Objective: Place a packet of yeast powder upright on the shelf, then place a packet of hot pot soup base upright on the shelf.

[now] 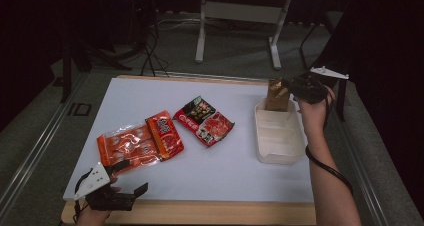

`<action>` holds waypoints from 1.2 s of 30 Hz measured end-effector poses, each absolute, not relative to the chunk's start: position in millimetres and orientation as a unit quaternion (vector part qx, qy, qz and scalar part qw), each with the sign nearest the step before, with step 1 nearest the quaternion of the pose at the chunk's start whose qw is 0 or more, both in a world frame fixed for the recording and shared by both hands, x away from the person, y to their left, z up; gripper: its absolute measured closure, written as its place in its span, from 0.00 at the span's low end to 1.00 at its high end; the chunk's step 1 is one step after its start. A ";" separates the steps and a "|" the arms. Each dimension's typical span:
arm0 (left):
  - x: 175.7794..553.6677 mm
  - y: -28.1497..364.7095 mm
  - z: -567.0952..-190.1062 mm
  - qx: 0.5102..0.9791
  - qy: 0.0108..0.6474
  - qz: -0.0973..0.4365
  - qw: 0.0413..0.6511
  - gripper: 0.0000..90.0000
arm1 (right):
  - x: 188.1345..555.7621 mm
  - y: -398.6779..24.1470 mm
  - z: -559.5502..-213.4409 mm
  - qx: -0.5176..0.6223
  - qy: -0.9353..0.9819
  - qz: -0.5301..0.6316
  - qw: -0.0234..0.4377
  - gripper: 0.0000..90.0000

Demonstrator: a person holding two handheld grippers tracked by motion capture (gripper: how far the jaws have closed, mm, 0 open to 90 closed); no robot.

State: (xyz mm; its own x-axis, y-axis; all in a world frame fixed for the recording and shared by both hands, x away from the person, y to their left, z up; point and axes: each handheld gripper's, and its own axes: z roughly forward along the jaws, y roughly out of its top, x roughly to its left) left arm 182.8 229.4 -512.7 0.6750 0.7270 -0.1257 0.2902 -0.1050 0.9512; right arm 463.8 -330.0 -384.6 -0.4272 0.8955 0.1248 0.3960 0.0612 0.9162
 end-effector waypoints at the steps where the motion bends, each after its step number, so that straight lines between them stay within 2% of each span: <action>1: 182.7 229.4 -512.6 0.718 0.354 0.192 0.567 0.02 | 461.9 -328.9 -382.3 0.469 0.684 0.499 0.253 0.38; 6: 183.3 229.6 -512.9 0.720 0.360 0.199 0.559 0.02 | 447.5 -323.0 -371.6 0.456 0.680 0.514 0.257 0.27; 7: 183.4 229.7 -512.8 0.718 0.359 0.200 0.561 0.02 | 438.8 -318.9 -368.3 0.445 0.683 0.522 0.249 0.21; 10: 183.0 229.0 -512.0 0.715 0.360 0.201 0.564 0.02 | 424.1 -312.4 -366.0 0.428 0.685 0.542 0.232 0.16; 17: 184.0 225.5 -511.6 0.727 0.366 0.181 0.552 0.02 | 391.4 -295.2 -370.9 0.391 0.699 0.562 0.204 0.13; 18: 185.1 224.5 -511.3 0.732 0.366 0.161 0.551 0.02 | 391.4 -295.2 -370.9 0.391 0.699 0.562 0.204 0.14; 19: 185.3 223.8 -510.9 0.735 0.365 0.157 0.549 0.02 | 377.4 -287.6 -378.9 0.383 0.708 0.563 0.188 0.15; 24: 192.4 219.7 -510.8 0.742 0.364 0.131 0.548 0.02 | 351.8 -276.3 -396.8 0.362 0.715 0.572 0.173 0.15; 29: 201.1 213.5 -510.0 0.761 0.360 0.121 0.526 0.02 | 333.3 -267.5 -405.2 0.341 0.732 0.565 0.171 0.15; 36: 214.6 207.9 -508.6 0.765 0.367 0.105 0.519 0.02 | 302.0 -260.6 -411.7 0.323 0.730 0.580 0.161 0.15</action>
State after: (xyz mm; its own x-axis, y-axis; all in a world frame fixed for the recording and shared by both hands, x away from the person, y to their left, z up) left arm 214.6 207.9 -508.6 0.7087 0.6704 -0.2200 0.4518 -0.1918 0.8712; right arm 302.0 -260.6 -411.7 -0.7393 0.6587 0.1396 0.2846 0.1178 0.9514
